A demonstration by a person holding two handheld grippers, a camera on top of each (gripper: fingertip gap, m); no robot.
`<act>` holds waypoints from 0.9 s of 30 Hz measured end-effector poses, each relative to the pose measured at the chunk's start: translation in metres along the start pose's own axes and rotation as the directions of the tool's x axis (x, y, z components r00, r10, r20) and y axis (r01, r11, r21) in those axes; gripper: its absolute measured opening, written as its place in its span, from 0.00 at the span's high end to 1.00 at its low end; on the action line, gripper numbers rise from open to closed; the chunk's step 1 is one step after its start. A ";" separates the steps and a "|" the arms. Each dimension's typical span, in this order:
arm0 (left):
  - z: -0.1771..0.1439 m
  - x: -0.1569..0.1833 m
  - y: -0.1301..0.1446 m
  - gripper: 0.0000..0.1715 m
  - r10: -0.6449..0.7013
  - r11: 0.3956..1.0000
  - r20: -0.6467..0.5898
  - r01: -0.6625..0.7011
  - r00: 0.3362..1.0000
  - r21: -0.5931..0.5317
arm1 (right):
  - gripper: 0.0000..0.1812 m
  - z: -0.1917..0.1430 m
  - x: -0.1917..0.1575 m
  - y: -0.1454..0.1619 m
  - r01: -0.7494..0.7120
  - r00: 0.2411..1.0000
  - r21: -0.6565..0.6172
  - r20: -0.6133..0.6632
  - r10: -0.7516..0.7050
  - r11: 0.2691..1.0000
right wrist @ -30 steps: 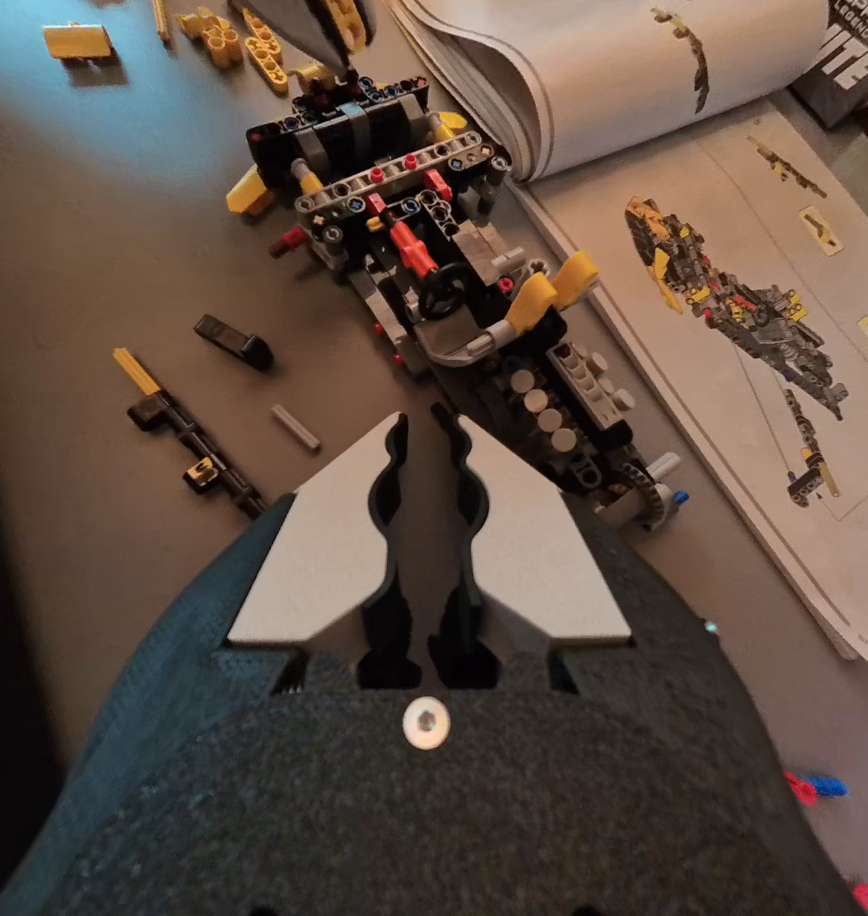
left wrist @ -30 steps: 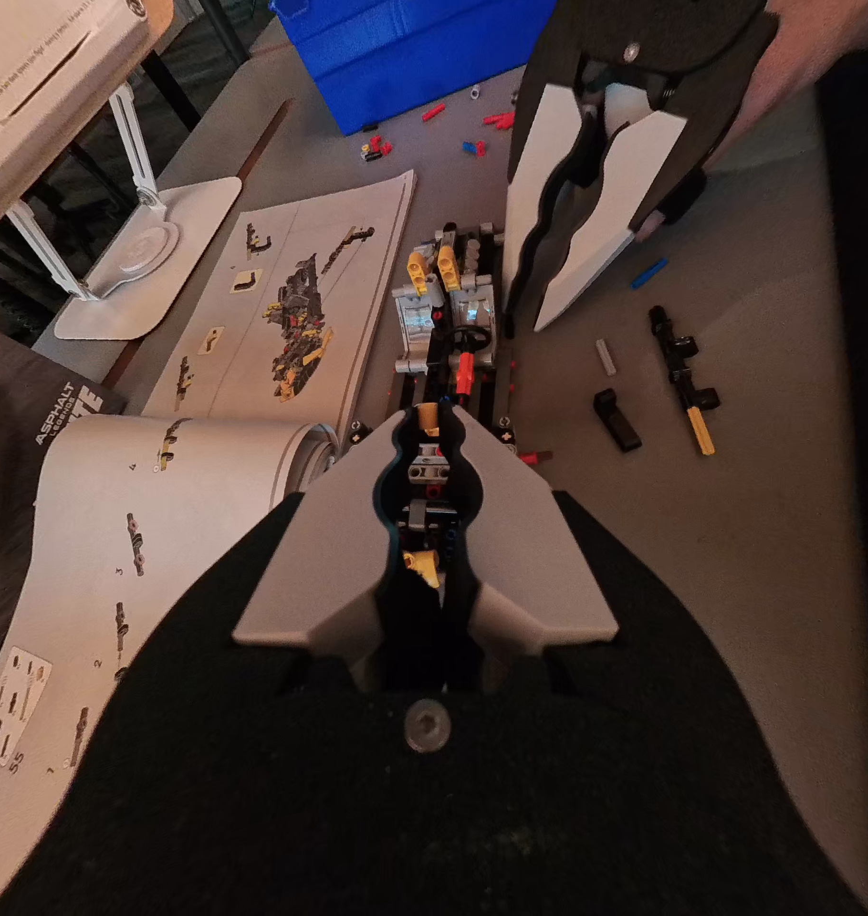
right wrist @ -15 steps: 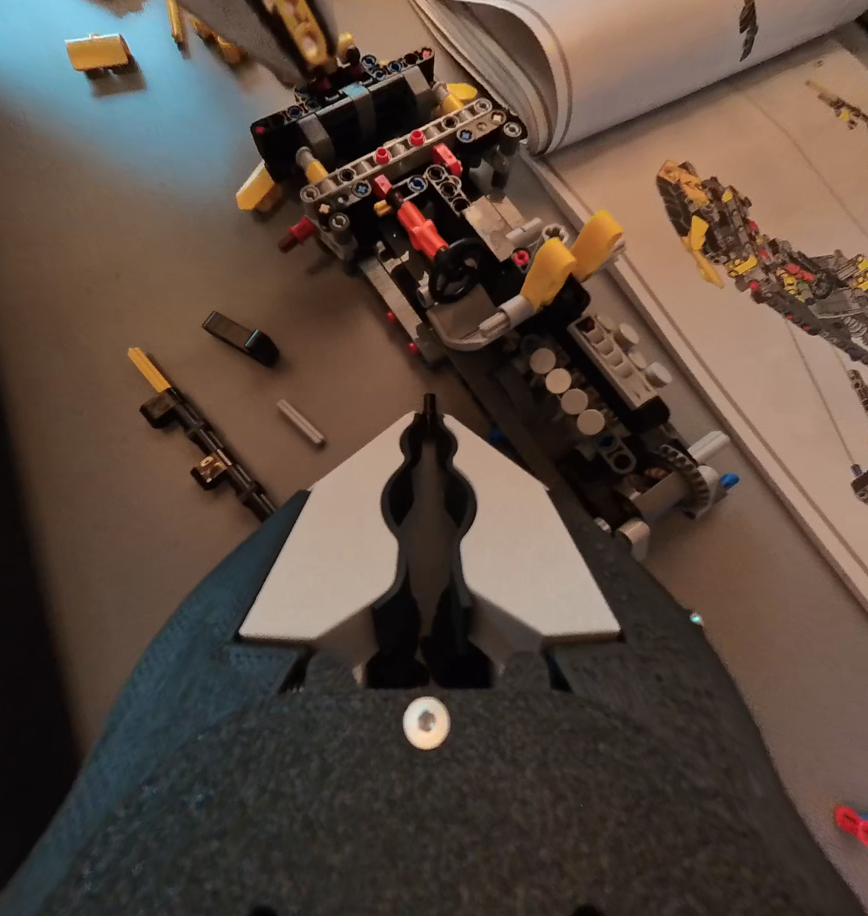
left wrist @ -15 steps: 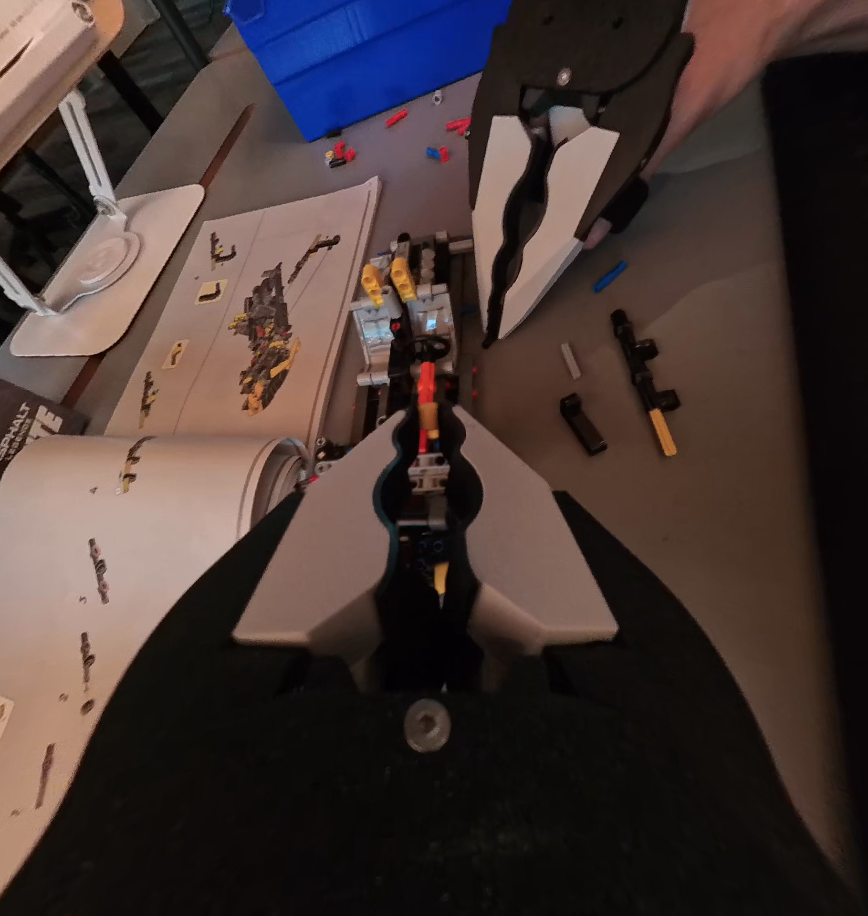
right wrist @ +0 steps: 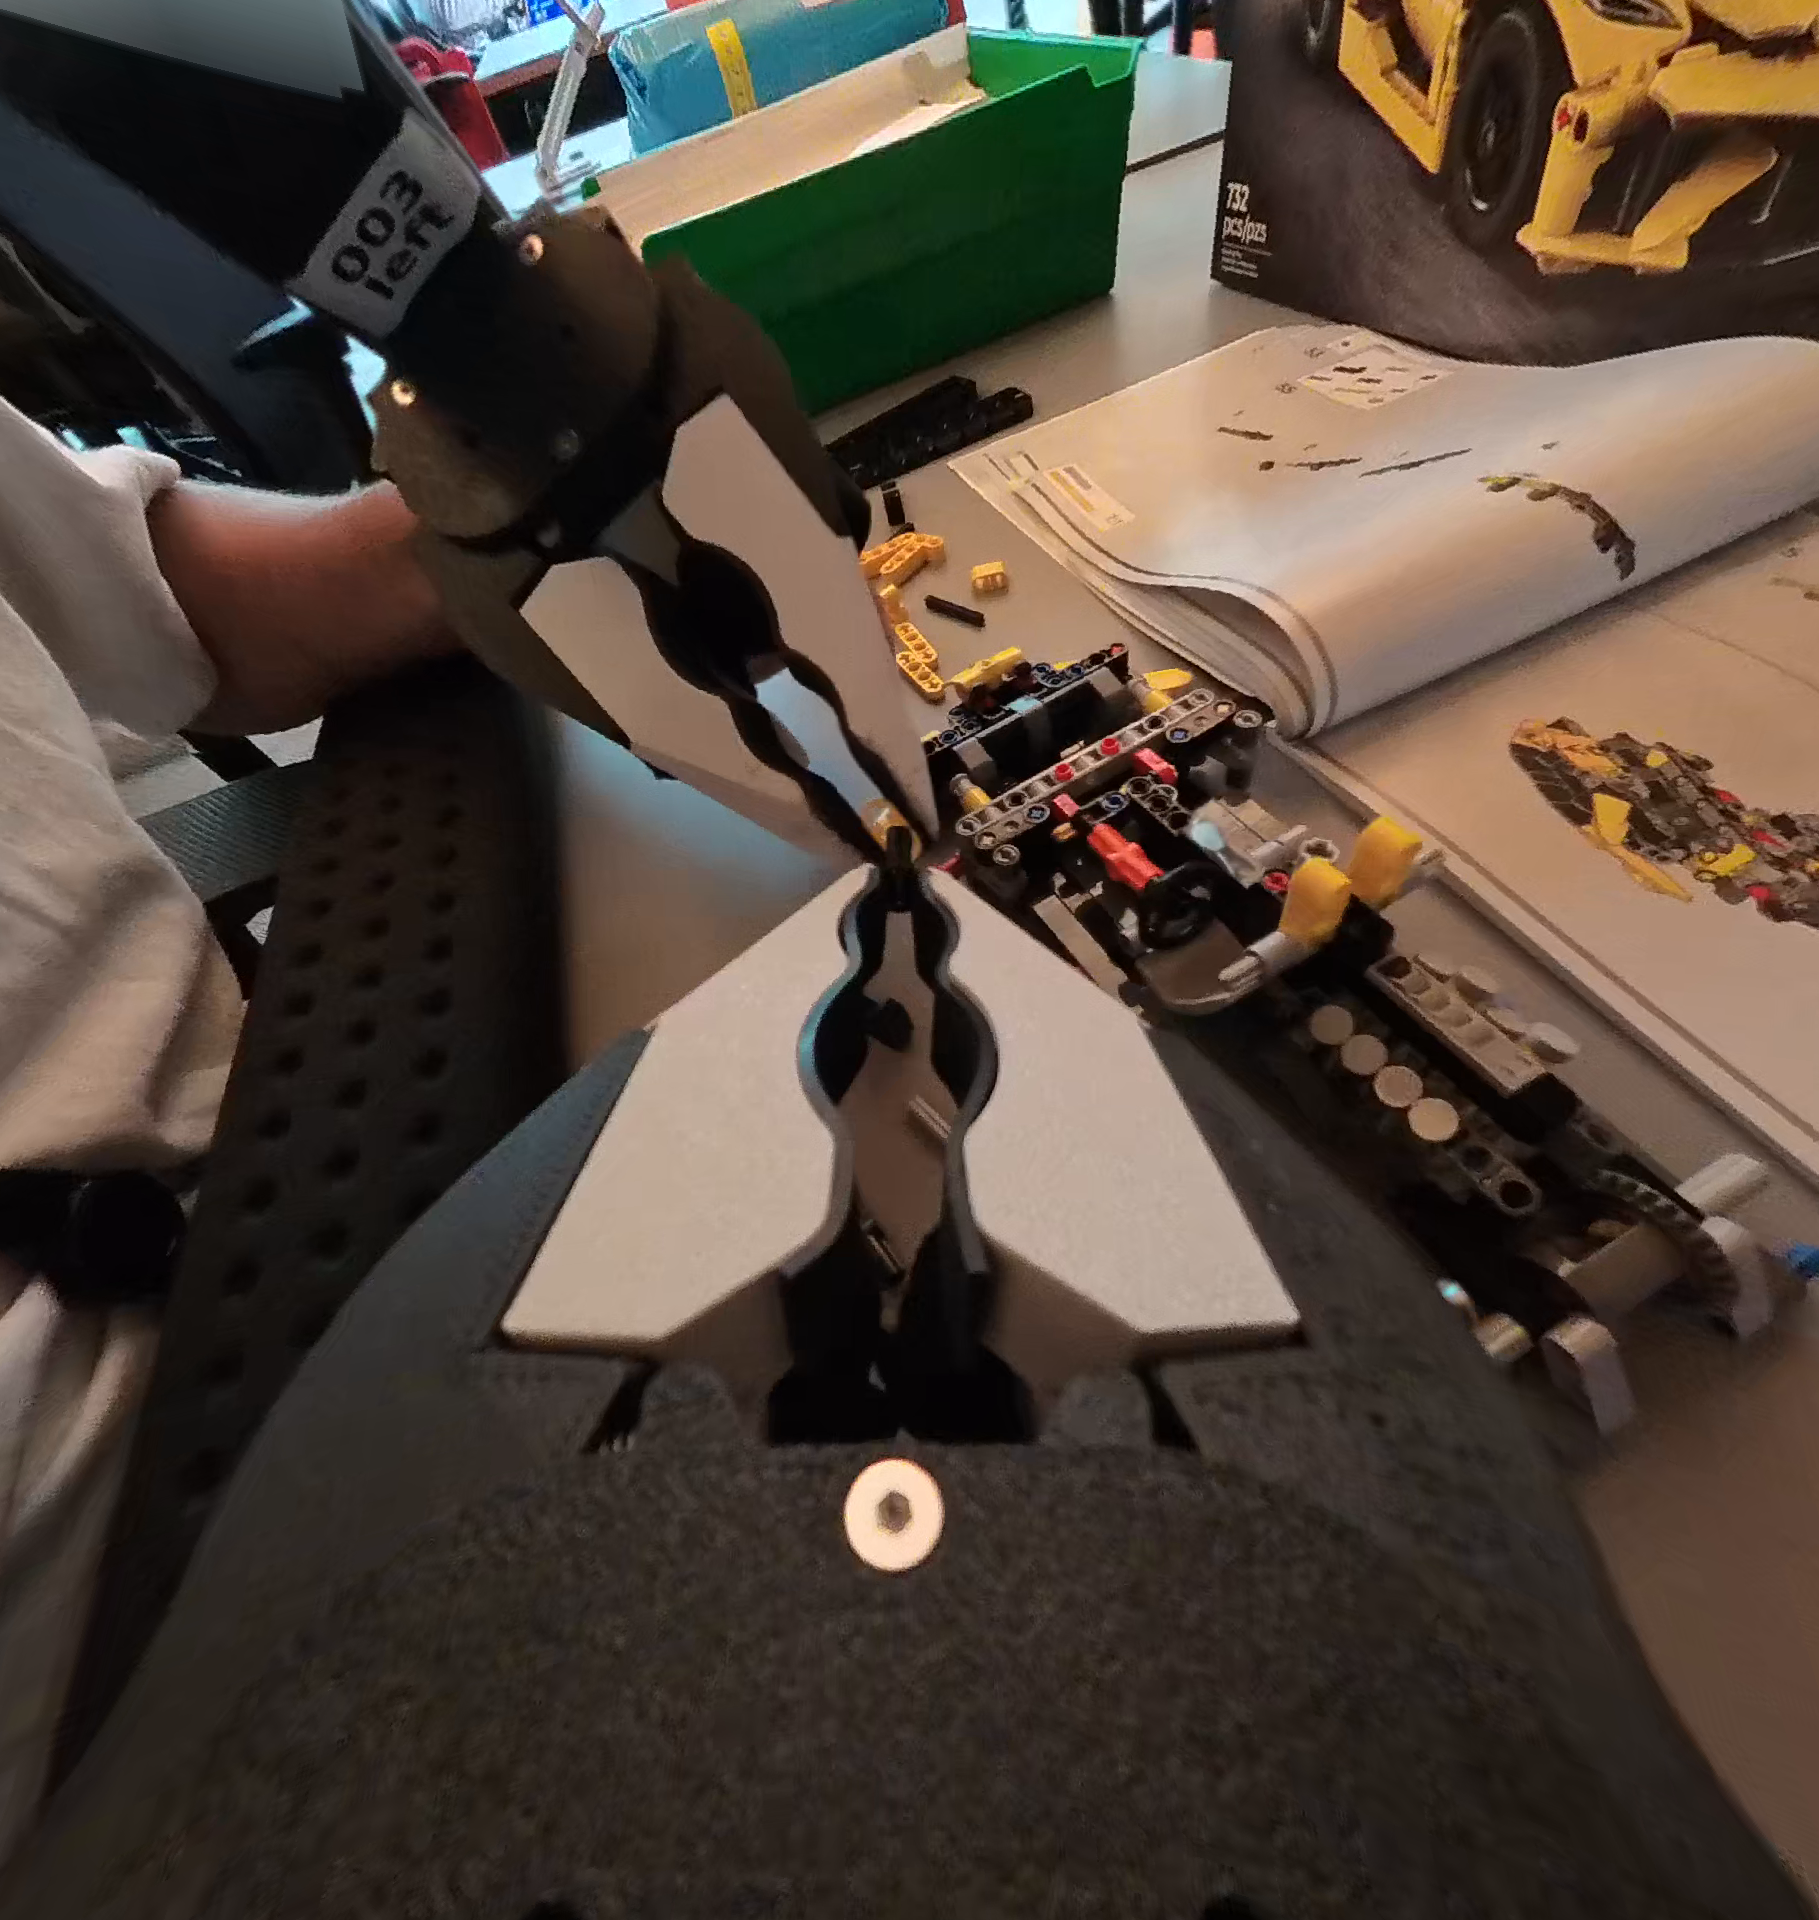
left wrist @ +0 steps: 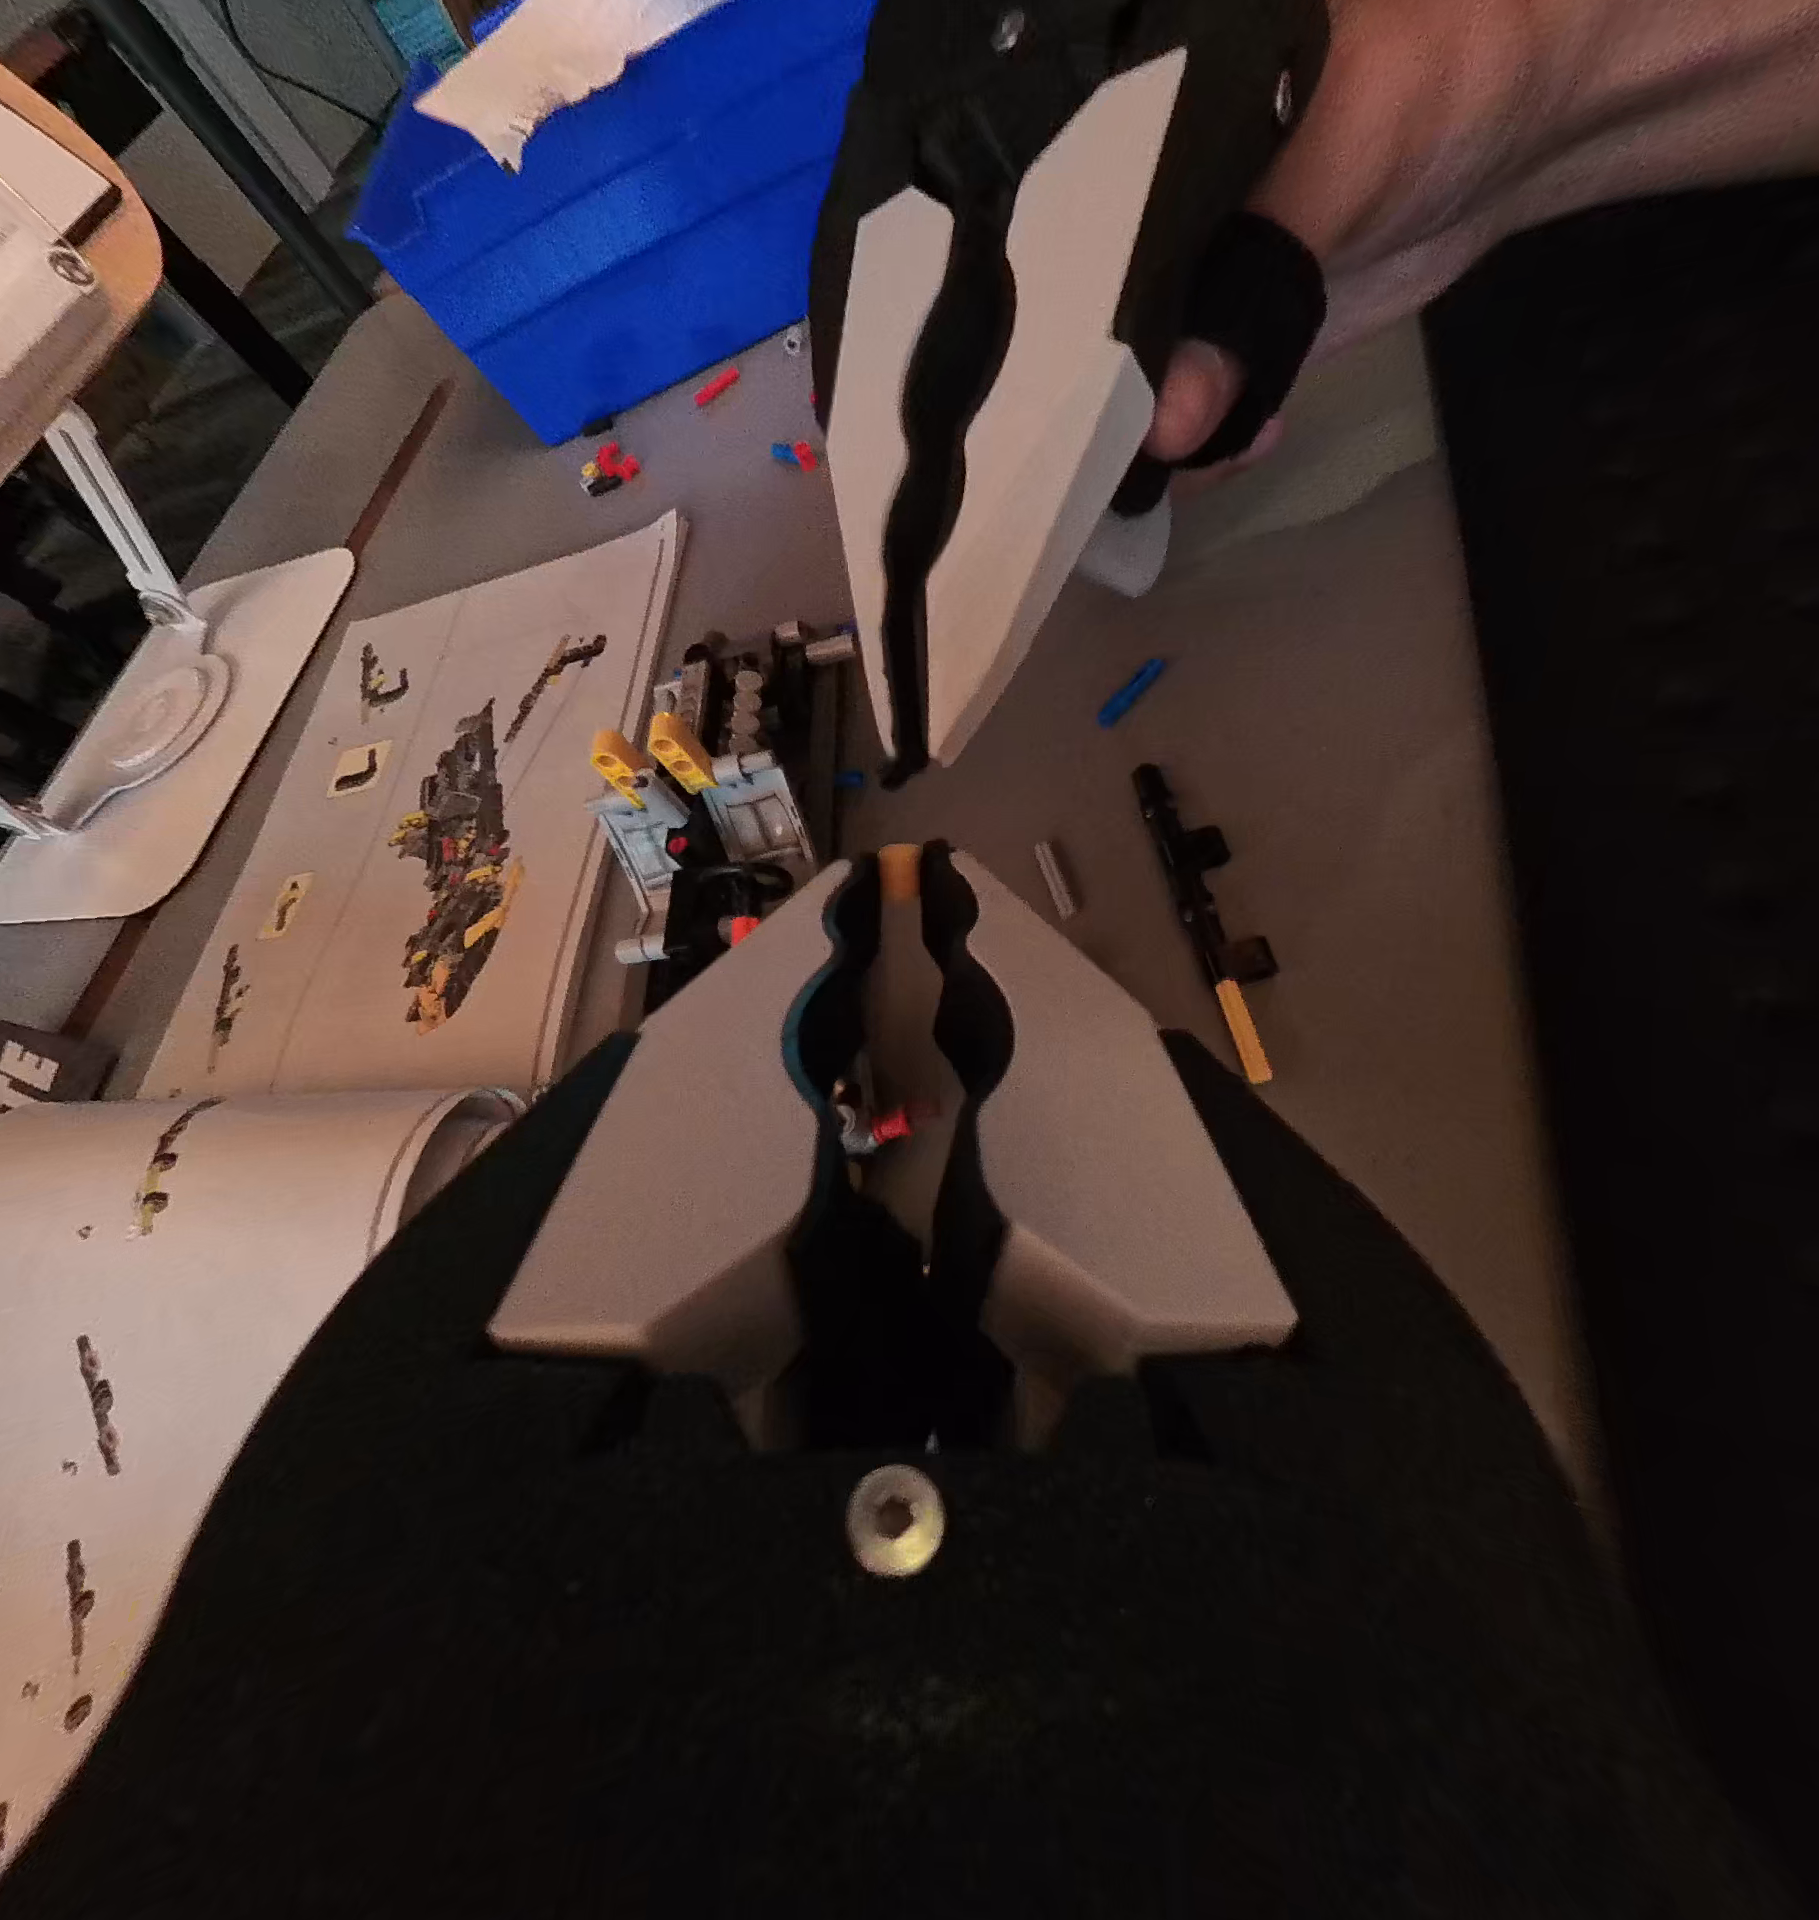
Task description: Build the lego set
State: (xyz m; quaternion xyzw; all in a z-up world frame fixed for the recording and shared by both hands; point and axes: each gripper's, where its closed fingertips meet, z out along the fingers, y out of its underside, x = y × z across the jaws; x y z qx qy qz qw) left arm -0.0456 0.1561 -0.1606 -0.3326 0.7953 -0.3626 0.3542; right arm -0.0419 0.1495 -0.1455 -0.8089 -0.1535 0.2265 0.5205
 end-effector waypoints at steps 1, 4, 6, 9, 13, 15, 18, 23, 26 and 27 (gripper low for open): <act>0.000 0.000 -0.002 0.97 -0.004 1.000 0.000 0.004 1.000 0.008 | 0.98 0.002 -0.001 0.001 0.003 1.000 -0.004 -0.004 -0.003 1.000; -0.001 0.001 -0.003 0.97 -0.007 1.000 0.000 0.007 1.000 0.013 | 0.98 0.009 -0.001 0.006 0.007 1.000 -0.026 -0.019 -0.008 1.000; 0.000 0.000 -0.001 0.97 0.007 1.000 0.009 -0.007 1.000 0.004 | 0.98 0.011 0.000 0.007 0.011 0.999 -0.028 -0.032 -0.012 1.000; 0.000 0.000 -0.001 0.97 0.008 1.000 0.009 -0.008 1.000 0.000 | 0.98 0.012 0.000 0.008 0.002 1.000 -0.030 -0.029 -0.003 1.000; -0.001 -0.006 0.004 0.97 0.024 0.999 0.035 -0.023 0.999 -0.026 | 0.98 0.011 0.003 0.014 0.002 0.999 -0.061 -0.045 -0.005 0.998; -0.002 -0.009 0.006 0.97 0.014 0.999 0.043 -0.012 0.999 -0.031 | 0.98 0.008 0.006 0.021 0.019 0.997 -0.118 -0.067 -0.027 0.993; -0.001 -0.008 0.008 0.97 0.013 0.999 0.036 -0.012 0.999 -0.039 | 0.98 -0.028 0.035 0.045 0.080 0.965 -0.336 -0.211 -0.158 0.938; 0.002 -0.002 0.008 0.97 0.048 0.998 0.024 -0.047 0.999 -0.048 | 0.98 -0.081 0.031 0.078 -0.069 0.985 -0.582 -0.169 -0.038 0.810; 0.003 0.000 0.009 0.97 0.050 0.997 0.017 -0.049 0.999 -0.051 | 0.98 -0.116 0.033 0.103 -0.133 0.980 -0.786 -0.194 -0.036 0.604; 0.003 0.000 0.009 0.97 0.050 0.998 0.018 -0.049 0.999 -0.050 | 0.98 -0.125 0.030 0.108 -0.167 0.980 -0.830 -0.197 0.001 0.532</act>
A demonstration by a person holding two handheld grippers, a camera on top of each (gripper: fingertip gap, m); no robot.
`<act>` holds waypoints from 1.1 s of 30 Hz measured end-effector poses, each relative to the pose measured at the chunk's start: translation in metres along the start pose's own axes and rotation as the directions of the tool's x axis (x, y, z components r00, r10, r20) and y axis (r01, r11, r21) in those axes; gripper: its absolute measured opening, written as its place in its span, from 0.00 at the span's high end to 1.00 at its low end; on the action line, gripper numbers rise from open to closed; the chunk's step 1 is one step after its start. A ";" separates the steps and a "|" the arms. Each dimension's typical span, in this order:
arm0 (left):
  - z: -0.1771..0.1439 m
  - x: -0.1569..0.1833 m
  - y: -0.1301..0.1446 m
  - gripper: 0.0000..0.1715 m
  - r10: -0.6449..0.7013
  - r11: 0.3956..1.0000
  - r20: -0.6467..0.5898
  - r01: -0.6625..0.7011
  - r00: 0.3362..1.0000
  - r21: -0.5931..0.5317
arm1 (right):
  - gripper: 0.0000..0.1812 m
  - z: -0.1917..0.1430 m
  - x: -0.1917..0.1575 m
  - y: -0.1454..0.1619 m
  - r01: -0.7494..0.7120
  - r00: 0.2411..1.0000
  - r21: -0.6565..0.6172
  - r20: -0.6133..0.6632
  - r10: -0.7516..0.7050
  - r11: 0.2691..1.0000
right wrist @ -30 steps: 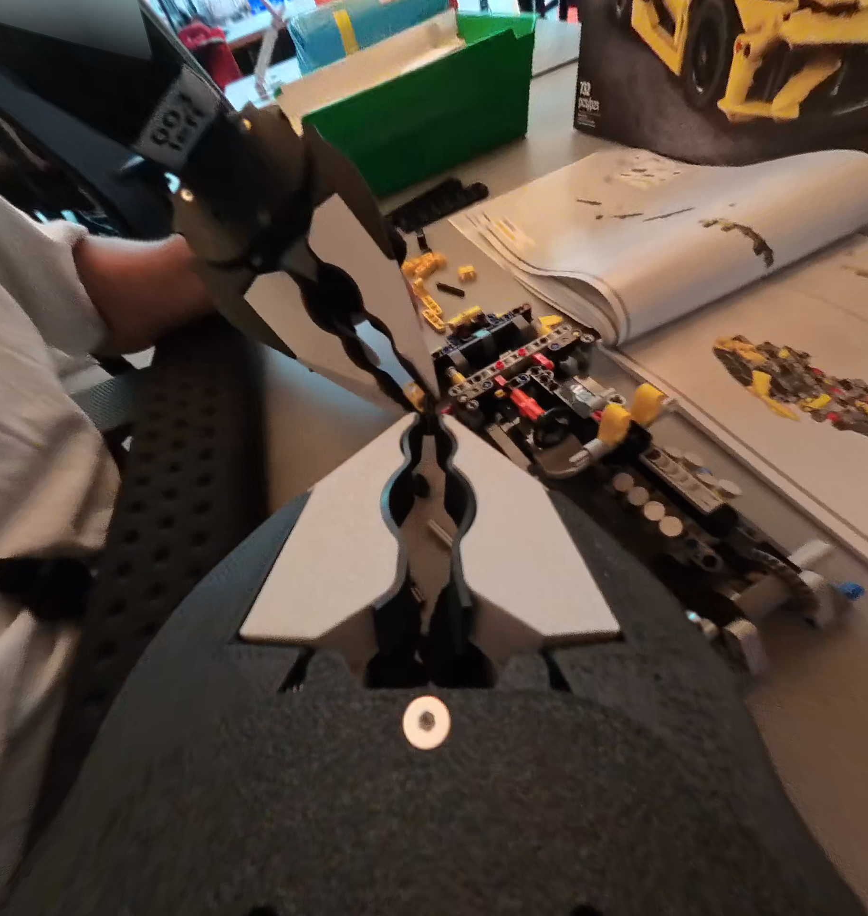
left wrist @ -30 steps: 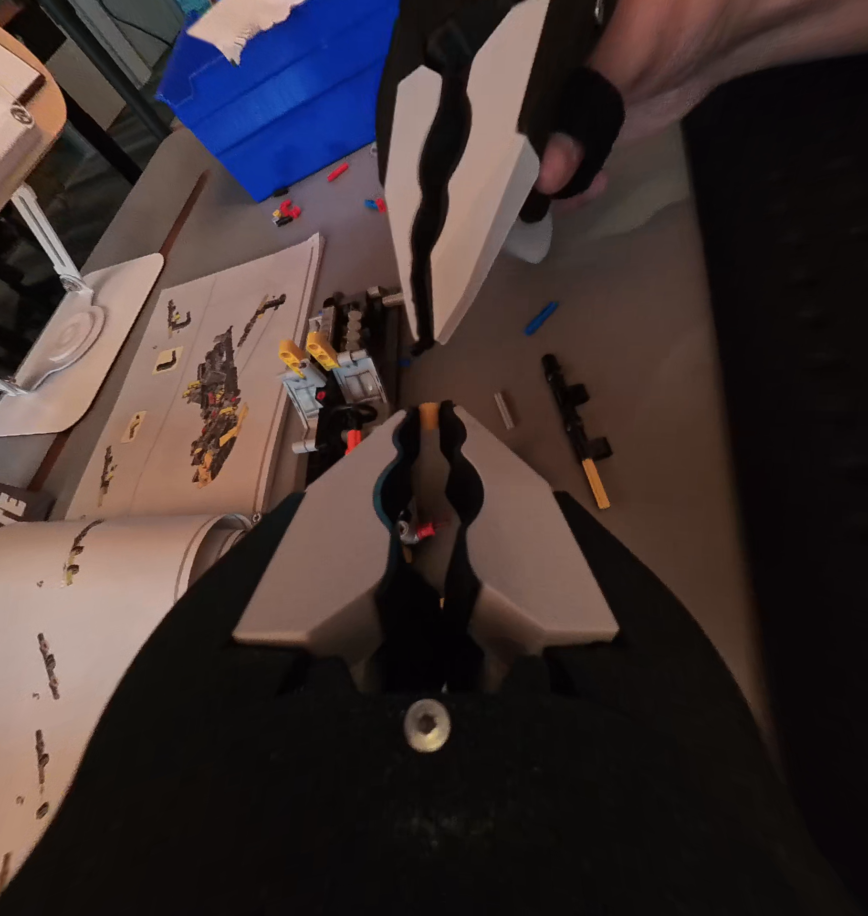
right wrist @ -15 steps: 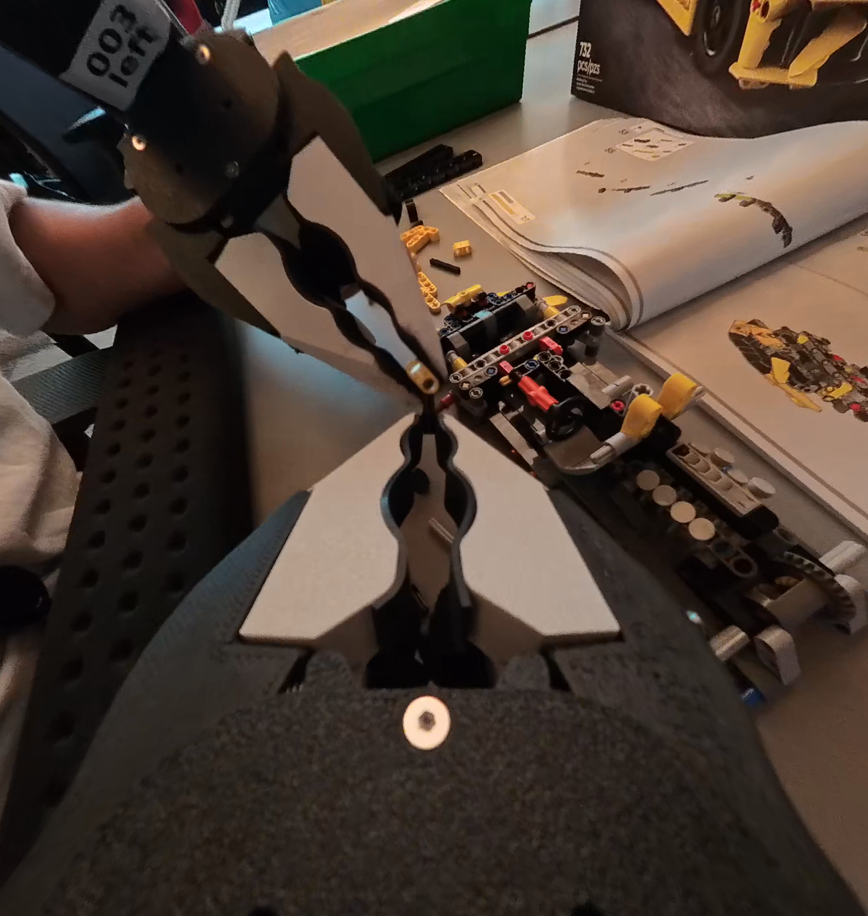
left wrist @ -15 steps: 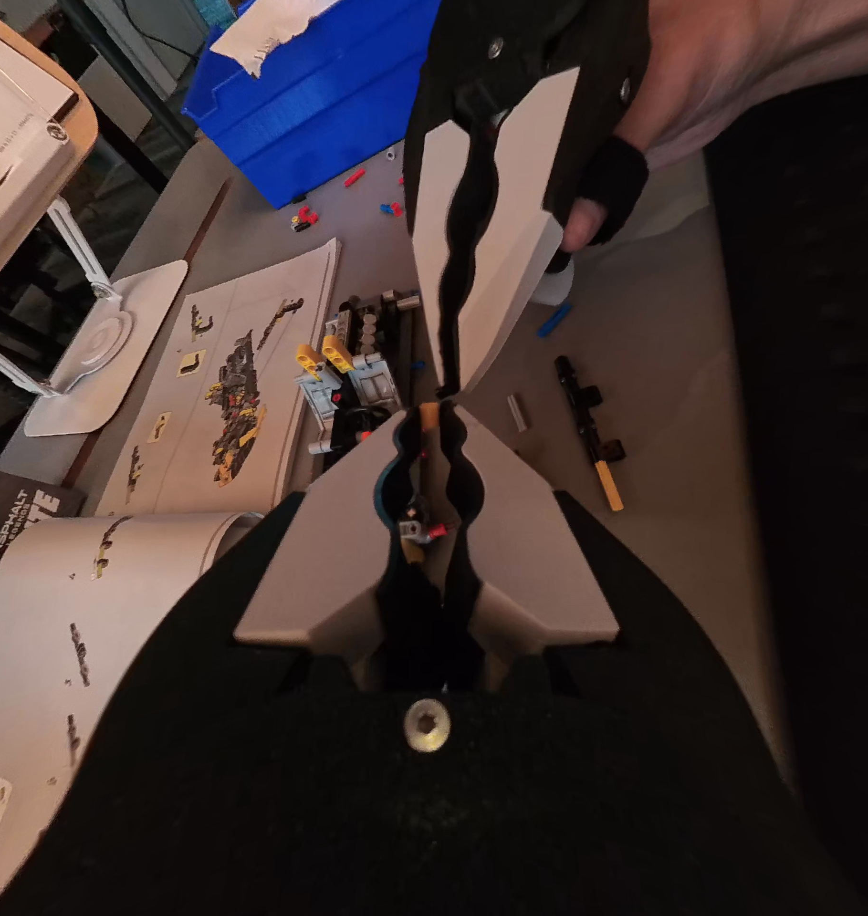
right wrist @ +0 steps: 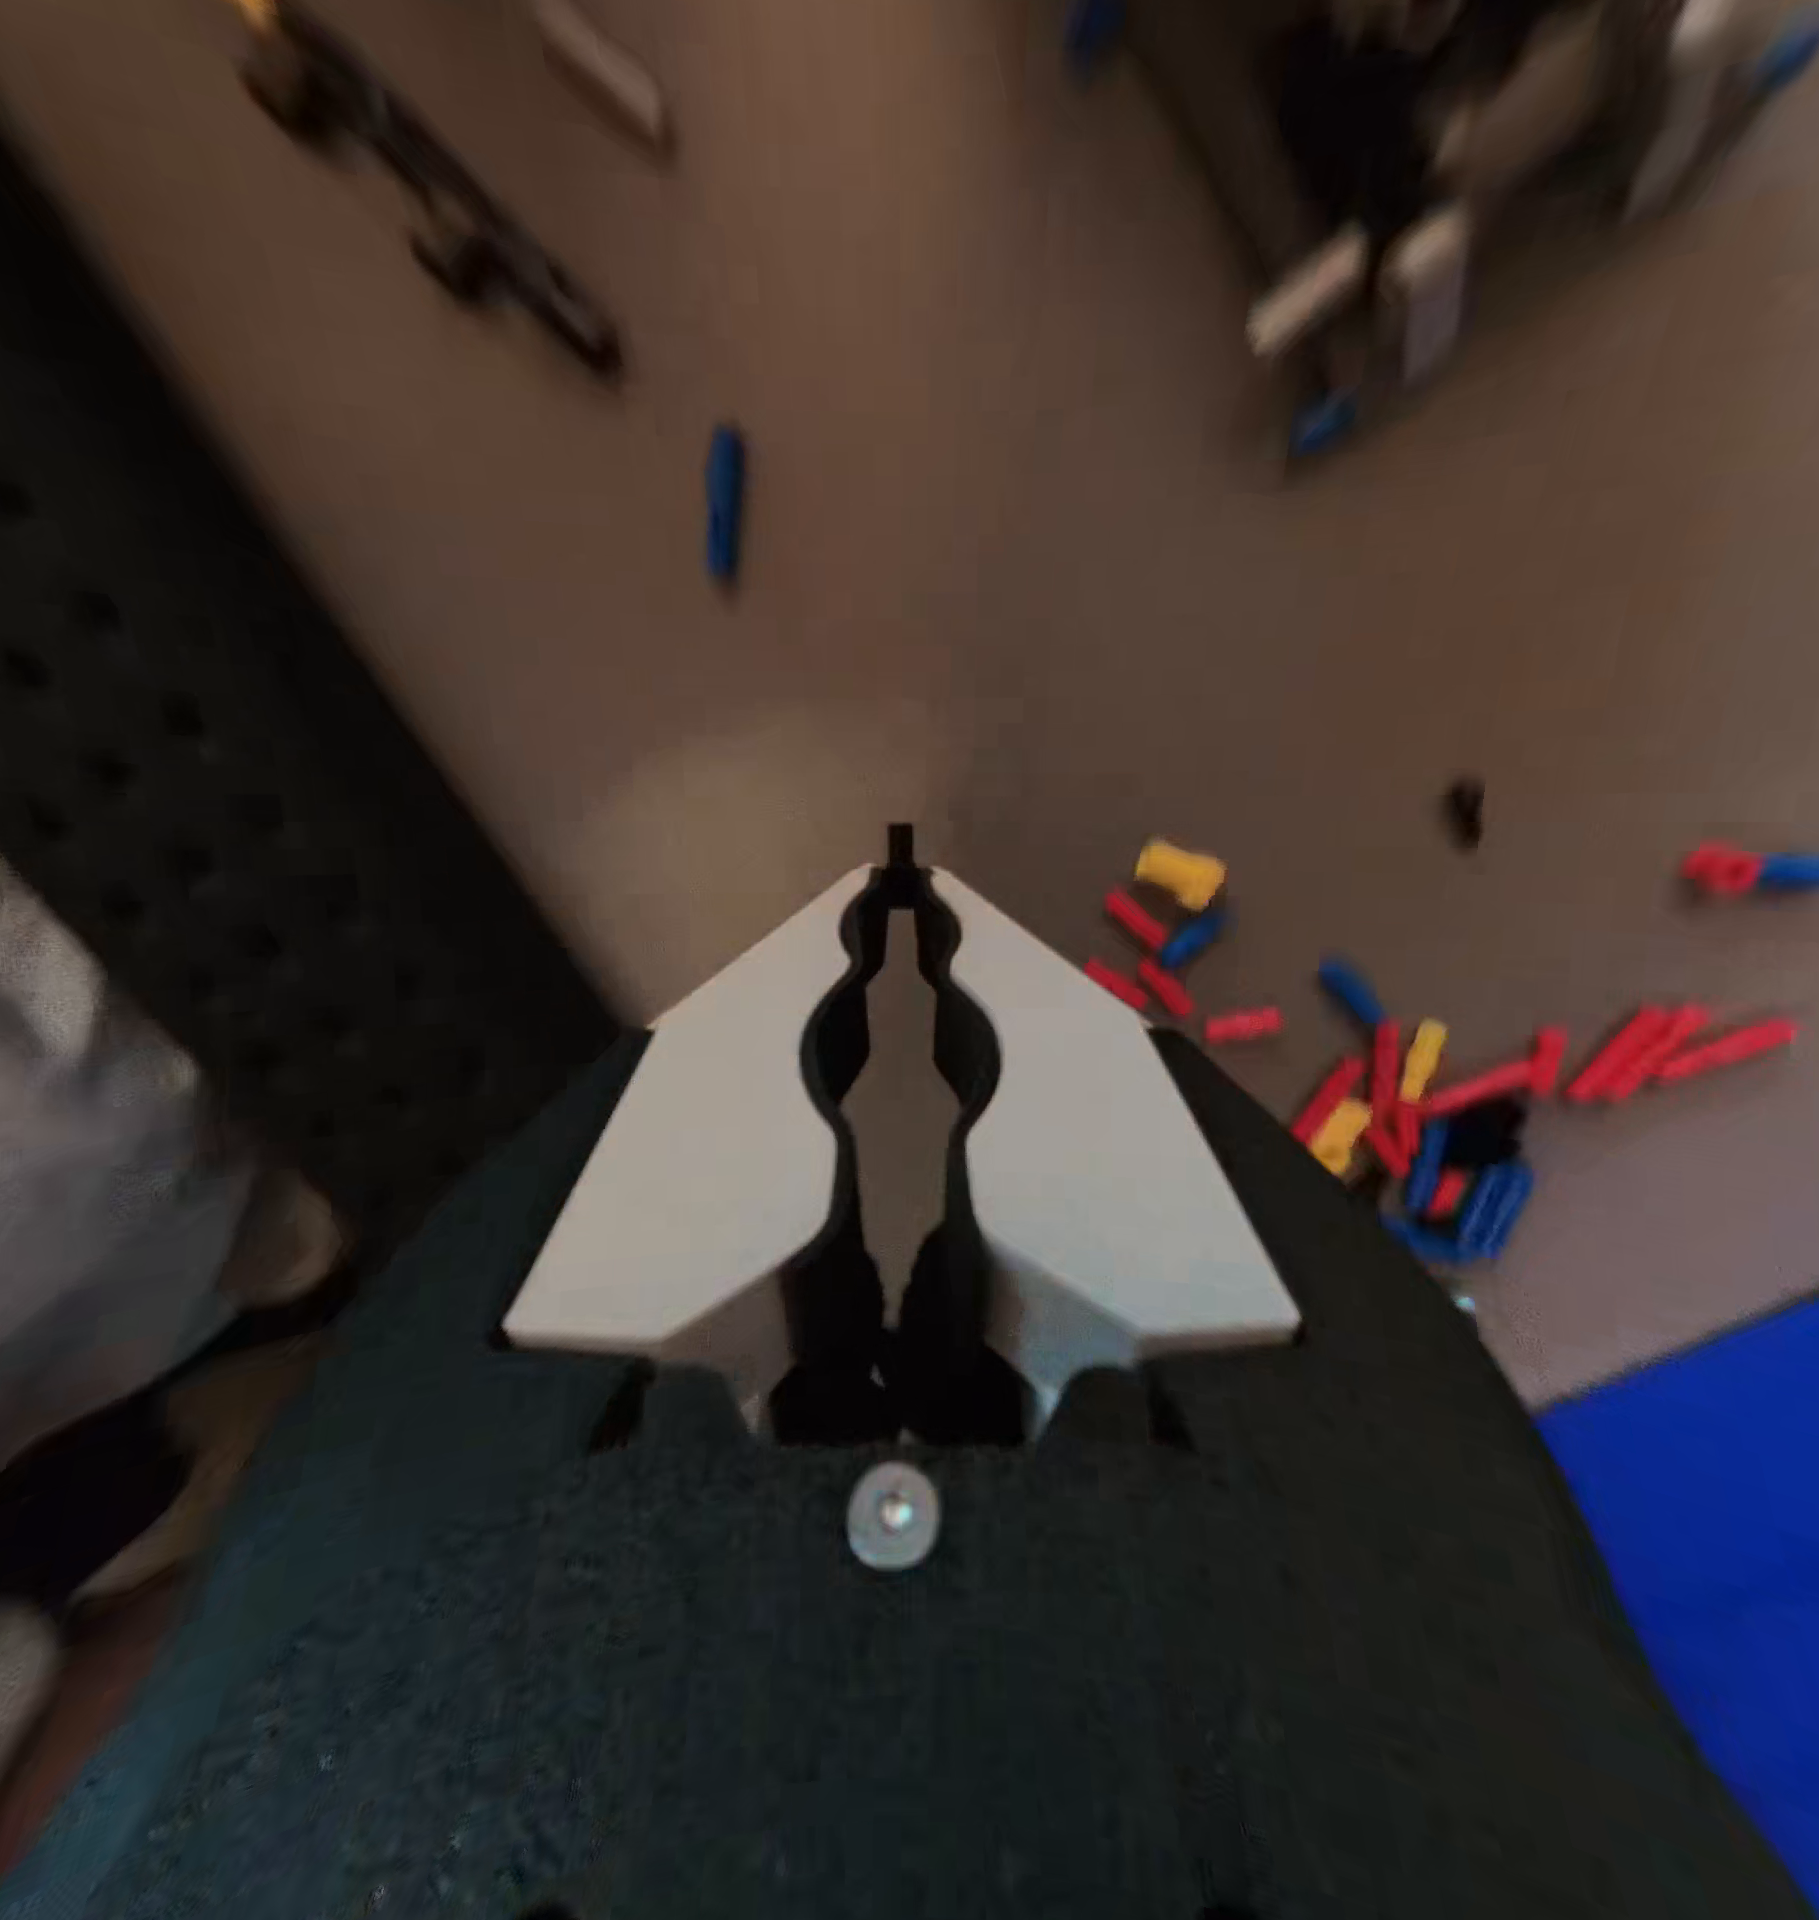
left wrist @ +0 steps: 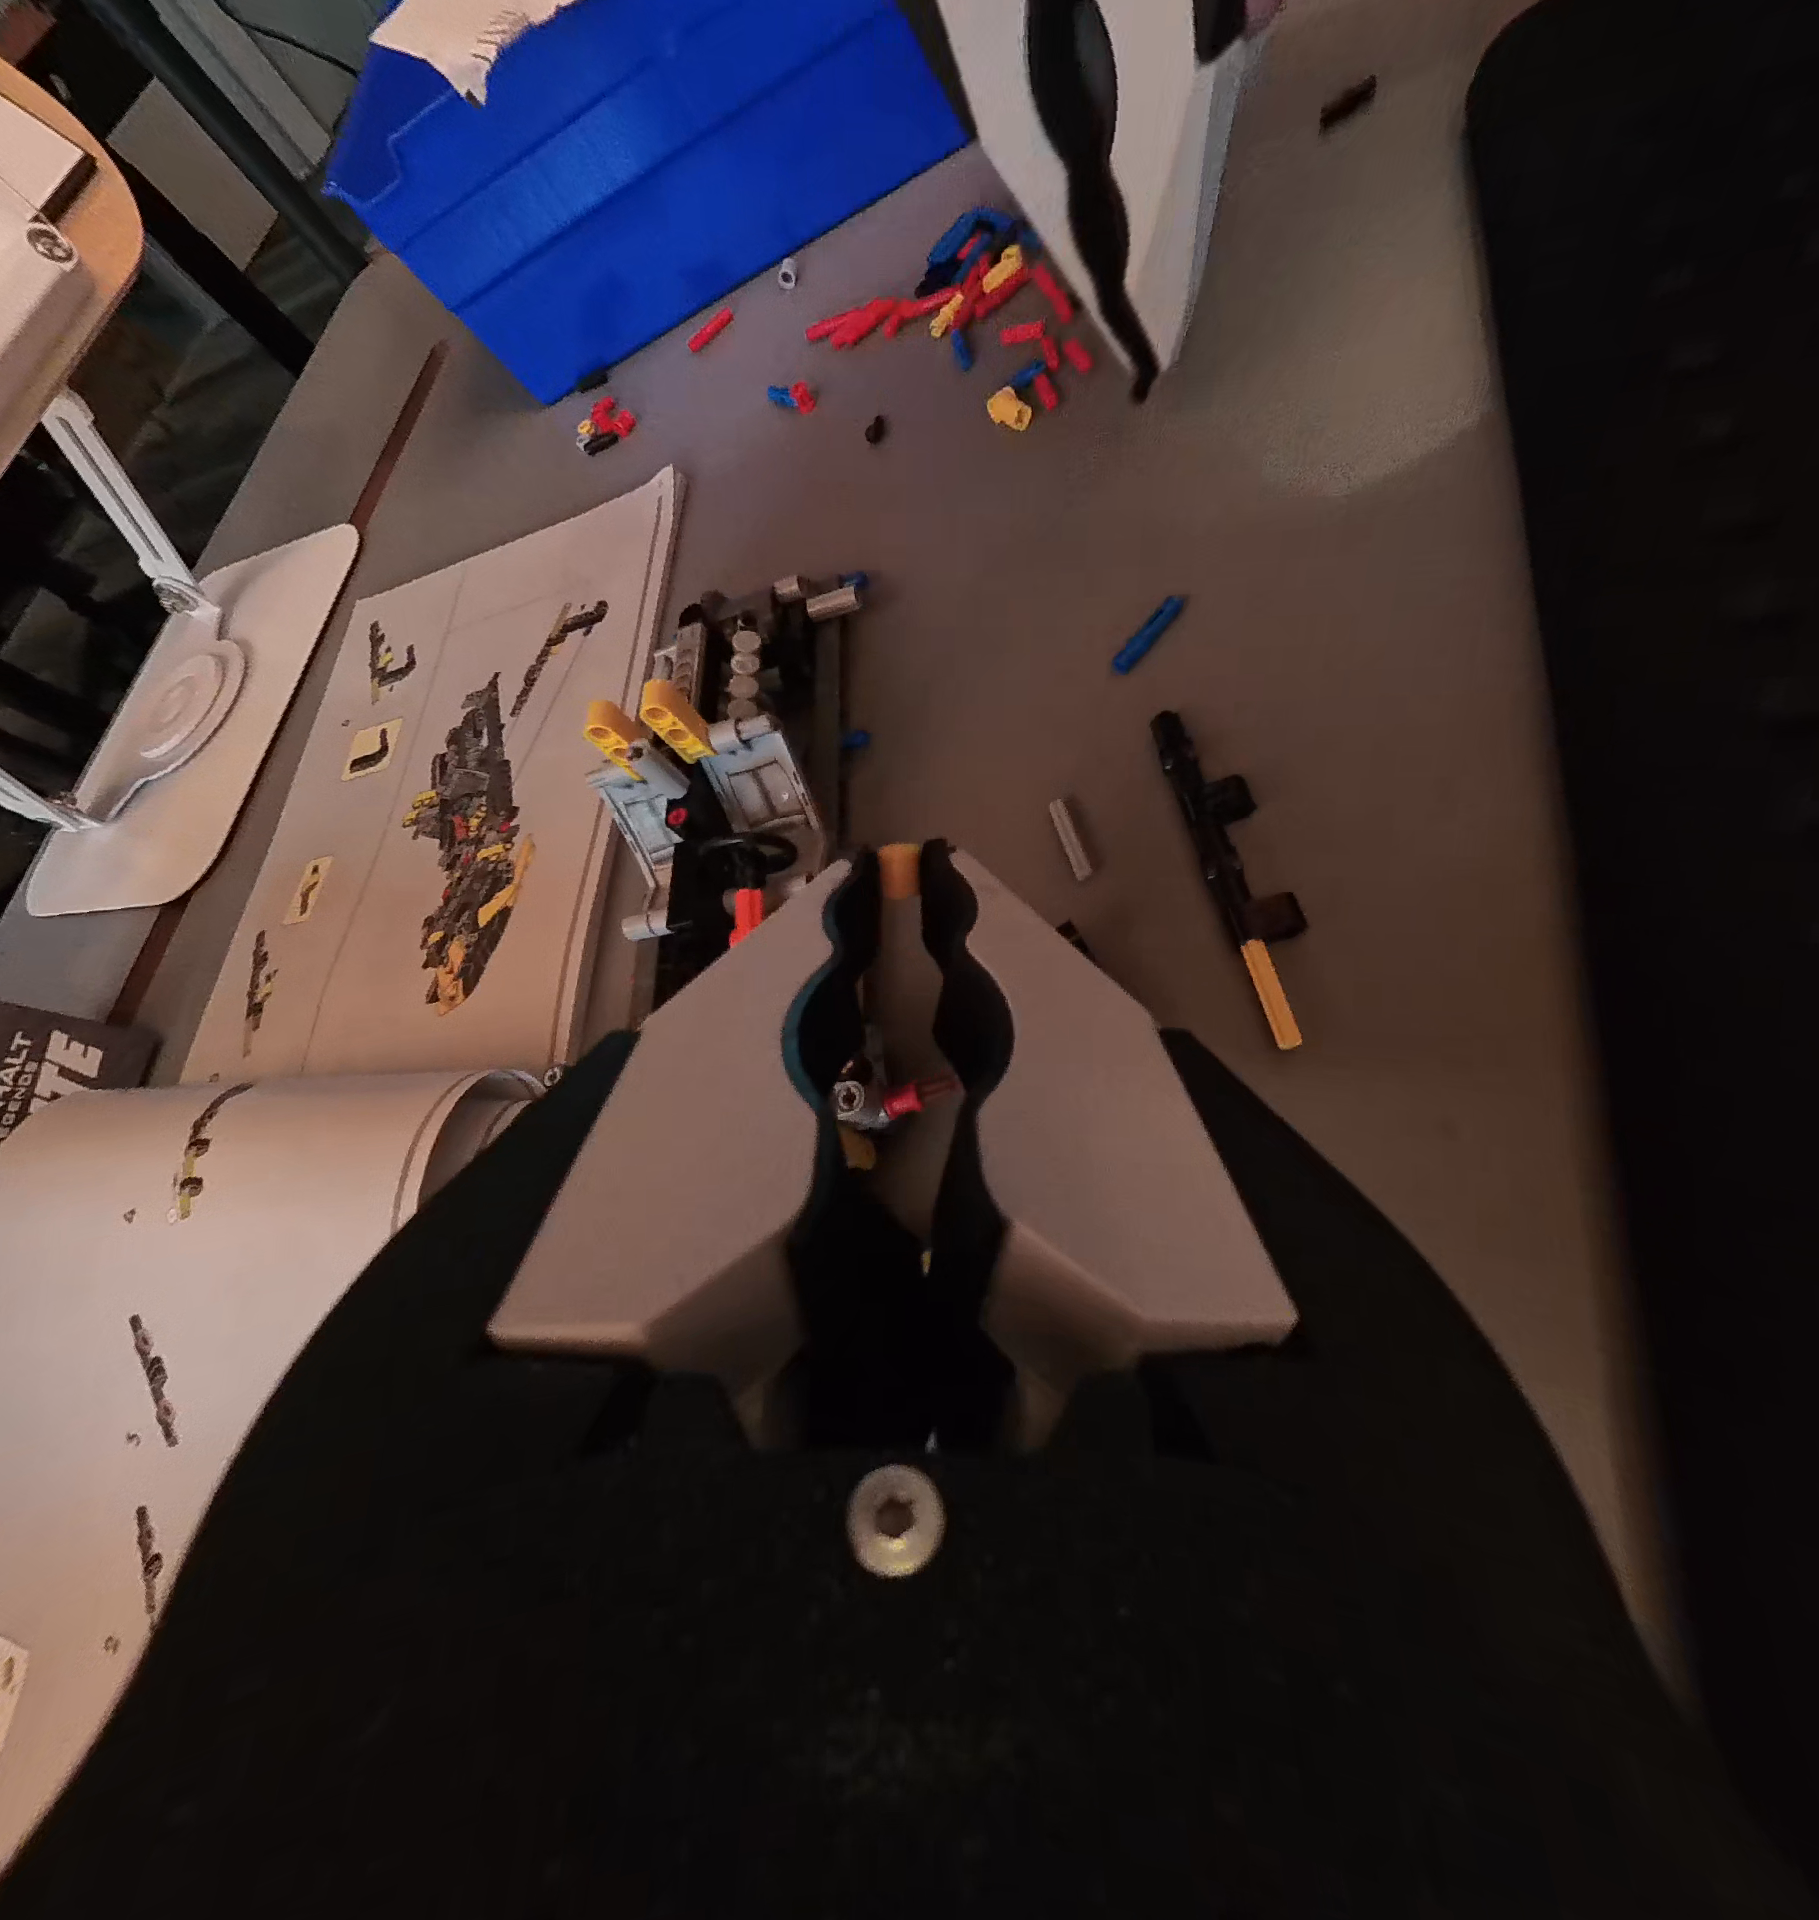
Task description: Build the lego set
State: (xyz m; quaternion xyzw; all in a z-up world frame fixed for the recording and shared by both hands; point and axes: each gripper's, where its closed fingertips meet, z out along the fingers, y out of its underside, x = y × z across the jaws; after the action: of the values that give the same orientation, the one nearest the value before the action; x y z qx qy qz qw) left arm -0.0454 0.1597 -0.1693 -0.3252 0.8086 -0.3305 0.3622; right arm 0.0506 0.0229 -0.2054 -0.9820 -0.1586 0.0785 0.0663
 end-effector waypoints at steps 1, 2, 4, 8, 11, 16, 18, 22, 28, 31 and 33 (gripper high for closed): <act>0.000 0.000 0.000 0.97 -0.002 1.000 -0.001 0.002 1.000 0.002 | 0.98 -0.002 0.001 0.011 -0.024 1.000 -0.096 0.013 0.026 0.995; -0.001 -0.001 -0.001 0.97 -0.006 1.000 -0.001 0.006 1.000 0.006 | 0.98 -0.004 0.001 0.022 -0.047 0.998 -0.194 0.029 0.053 0.980; -0.003 -0.003 -0.002 0.97 -0.010 1.000 0.004 0.010 1.000 0.014 | 0.98 -0.007 -0.002 0.045 -0.088 0.991 -0.386 0.063 0.121 0.918; -0.006 -0.008 -0.002 0.98 0.001 1.000 0.028 -0.001 1.000 0.013 | 0.98 -0.008 0.001 0.079 -0.163 0.973 -0.637 0.023 0.230 0.753; -0.008 -0.011 -0.002 0.98 0.001 1.000 0.039 -0.002 0.999 0.014 | 0.98 -0.010 0.012 0.093 -0.229 0.964 -0.706 -0.070 0.256 0.670; -0.009 -0.011 -0.001 0.98 0.009 1.000 0.038 -0.009 0.999 0.007 | 0.98 -0.015 0.019 0.110 -0.256 0.961 -0.776 -0.141 0.237 0.577; -0.009 -0.010 -0.001 0.98 0.019 1.000 0.038 -0.019 0.999 0.004 | 0.98 -0.014 0.017 0.112 -0.250 0.961 -0.788 -0.132 0.242 0.562; -0.008 -0.008 0.000 0.97 0.029 1.000 0.035 -0.029 0.999 -0.004 | 0.98 -0.013 0.019 0.113 -0.247 0.962 -0.796 -0.134 0.237 0.552; -0.009 -0.008 -0.001 0.98 0.035 0.999 0.036 -0.035 0.999 -0.004 | 0.98 -0.013 0.022 0.112 -0.239 0.965 -0.788 -0.130 0.226 0.567; -0.009 -0.008 -0.002 0.98 0.041 0.999 0.038 -0.041 0.998 -0.005 | 0.96 -0.013 0.021 0.113 -0.240 0.965 -0.787 -0.129 0.229 0.568; -0.009 -0.007 -0.002 0.97 0.043 0.999 0.038 -0.043 0.998 -0.006 | 0.93 -0.011 0.021 0.112 -0.244 0.963 -0.783 -0.129 0.235 0.572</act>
State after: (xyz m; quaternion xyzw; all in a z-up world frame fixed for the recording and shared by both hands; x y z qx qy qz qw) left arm -0.0482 0.1669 -0.1608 -0.3146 0.8092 -0.3144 0.3839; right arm 0.1064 -0.0769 -0.2149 -0.9216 -0.0422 0.0033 -0.3857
